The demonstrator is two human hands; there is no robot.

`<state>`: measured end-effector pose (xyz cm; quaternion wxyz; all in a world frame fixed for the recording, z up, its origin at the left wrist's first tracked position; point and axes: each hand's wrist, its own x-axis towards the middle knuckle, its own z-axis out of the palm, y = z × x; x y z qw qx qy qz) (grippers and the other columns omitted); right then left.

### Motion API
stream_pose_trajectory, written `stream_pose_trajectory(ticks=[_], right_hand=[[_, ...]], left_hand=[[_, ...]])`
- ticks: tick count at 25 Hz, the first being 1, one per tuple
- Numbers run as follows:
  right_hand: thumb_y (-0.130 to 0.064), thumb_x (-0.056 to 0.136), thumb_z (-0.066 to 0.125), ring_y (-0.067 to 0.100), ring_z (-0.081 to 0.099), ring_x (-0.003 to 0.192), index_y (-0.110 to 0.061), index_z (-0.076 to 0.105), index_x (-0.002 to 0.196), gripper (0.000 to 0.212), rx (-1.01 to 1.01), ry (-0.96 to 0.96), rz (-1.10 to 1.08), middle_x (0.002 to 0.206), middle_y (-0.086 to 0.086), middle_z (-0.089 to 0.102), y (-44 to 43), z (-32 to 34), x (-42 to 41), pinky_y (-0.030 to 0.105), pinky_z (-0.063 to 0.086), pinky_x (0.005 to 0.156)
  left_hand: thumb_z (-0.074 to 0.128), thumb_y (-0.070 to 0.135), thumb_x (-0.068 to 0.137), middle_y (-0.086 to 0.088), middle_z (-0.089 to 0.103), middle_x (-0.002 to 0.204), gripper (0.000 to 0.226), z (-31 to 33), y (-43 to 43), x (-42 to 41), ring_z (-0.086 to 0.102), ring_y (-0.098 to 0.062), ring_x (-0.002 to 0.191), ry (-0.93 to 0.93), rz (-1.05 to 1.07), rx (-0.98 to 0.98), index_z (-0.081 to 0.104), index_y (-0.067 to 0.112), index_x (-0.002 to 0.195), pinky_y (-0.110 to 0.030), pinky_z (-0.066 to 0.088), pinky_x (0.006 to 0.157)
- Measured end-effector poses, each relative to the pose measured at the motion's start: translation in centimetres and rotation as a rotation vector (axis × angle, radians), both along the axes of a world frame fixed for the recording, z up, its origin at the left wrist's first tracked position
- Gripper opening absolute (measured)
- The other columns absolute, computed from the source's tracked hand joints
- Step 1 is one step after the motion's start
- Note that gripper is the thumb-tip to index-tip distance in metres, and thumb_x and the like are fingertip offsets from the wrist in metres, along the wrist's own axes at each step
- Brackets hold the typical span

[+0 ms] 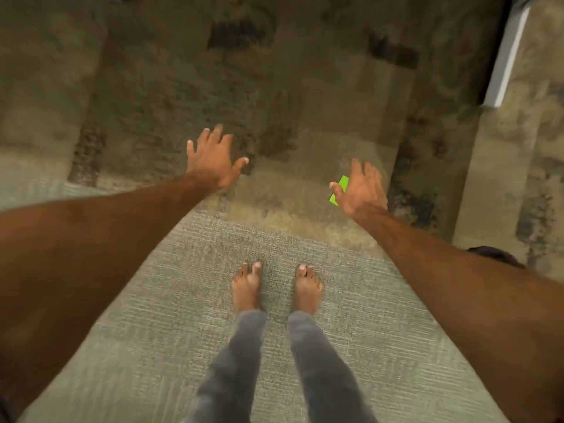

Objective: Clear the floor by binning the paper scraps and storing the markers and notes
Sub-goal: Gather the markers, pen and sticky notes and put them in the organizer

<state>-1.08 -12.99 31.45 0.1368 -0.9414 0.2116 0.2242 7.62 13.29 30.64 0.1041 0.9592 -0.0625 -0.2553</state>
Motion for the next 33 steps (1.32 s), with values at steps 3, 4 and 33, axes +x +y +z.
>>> stream_pose_trajectory(ticks=[3,4,33], right_hand=[[-0.035,0.086,0.062,0.039,0.037,0.129,-0.010,0.030,0.143,0.070,-0.021,0.043,0.004,0.141,0.022,0.038,-1.9,-8.2,-1.7,0.046,0.039,0.104],[-0.033,0.086,0.062,0.040,0.036,0.130,-0.010,0.027,0.145,0.072,-0.029,0.069,0.016,0.144,0.023,0.035,-2.7,-10.9,-2.1,0.046,0.038,0.105],[-0.016,0.057,0.085,0.046,0.039,0.118,-0.013,0.028,0.133,0.095,-0.456,0.125,0.356,0.134,0.030,0.032,-6.8,-28.4,0.3,0.058,0.035,0.103]], left_hand=[[0.055,0.046,0.089,-0.019,0.038,0.145,0.059,-8.9,1.3,-1.1,0.029,-0.036,0.138,0.010,0.028,0.063,0.044,0.007,0.132,-0.060,0.024,0.112],[0.055,0.046,0.088,-0.020,0.040,0.143,0.059,-11.8,1.7,-1.6,0.032,-0.037,0.136,0.011,0.022,0.093,0.045,0.006,0.130,-0.060,0.026,0.111],[0.076,0.027,0.072,-0.029,0.033,0.137,0.081,-28.1,3.2,-2.5,0.034,-0.045,0.124,-0.095,0.039,0.255,0.029,0.009,0.136,-0.063,0.046,0.083]])
